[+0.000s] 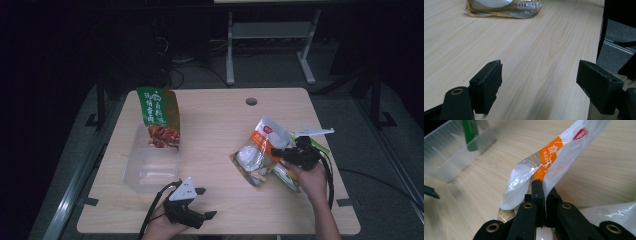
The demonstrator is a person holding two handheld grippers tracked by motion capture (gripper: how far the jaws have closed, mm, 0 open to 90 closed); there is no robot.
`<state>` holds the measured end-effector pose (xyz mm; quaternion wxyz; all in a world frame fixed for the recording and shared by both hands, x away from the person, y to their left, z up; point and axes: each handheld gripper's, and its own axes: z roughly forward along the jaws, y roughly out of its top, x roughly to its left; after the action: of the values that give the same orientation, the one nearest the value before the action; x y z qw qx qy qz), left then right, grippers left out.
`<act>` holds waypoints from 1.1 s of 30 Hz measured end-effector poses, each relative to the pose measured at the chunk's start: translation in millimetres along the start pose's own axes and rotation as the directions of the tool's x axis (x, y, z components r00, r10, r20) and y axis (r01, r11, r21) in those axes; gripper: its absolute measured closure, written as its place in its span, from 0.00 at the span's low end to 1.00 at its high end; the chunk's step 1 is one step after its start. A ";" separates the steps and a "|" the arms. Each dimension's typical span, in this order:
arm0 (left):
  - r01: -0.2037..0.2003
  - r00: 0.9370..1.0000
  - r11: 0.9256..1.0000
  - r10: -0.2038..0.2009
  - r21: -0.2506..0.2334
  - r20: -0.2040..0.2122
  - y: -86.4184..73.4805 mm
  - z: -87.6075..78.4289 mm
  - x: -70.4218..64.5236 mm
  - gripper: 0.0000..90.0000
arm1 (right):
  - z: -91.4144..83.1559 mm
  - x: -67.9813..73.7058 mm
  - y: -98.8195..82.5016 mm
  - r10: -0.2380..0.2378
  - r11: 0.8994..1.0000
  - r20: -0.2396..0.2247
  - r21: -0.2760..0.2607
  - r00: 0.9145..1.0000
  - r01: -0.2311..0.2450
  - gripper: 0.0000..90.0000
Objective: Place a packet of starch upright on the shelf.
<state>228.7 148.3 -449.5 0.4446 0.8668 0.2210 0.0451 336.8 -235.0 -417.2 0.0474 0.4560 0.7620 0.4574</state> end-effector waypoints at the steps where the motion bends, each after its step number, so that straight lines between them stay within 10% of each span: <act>1: -0.001 1.000 1.000 0.001 0.000 0.000 0.0 -0.1 0.0 0.22 | -1.7 3.1 -0.1 -0.010 1.000 -0.005 -0.009 1.000 0.010 0.99; 19: -0.011 1.000 1.000 0.011 -0.002 0.003 0.7 -0.7 1.1 0.22 | -6.9 57.1 19.4 -0.168 0.985 -0.148 -0.056 0.975 0.162 1.00; 33: -0.012 1.000 1.000 0.012 0.009 0.006 1.5 0.9 1.0 0.22 | 7.1 85.6 23.2 -0.282 0.959 -0.276 -0.056 0.919 0.278 1.00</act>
<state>230.3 147.3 -449.0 0.4409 0.8704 0.2146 0.0444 305.8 -163.3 -374.6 0.0073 0.2725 0.8147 0.5118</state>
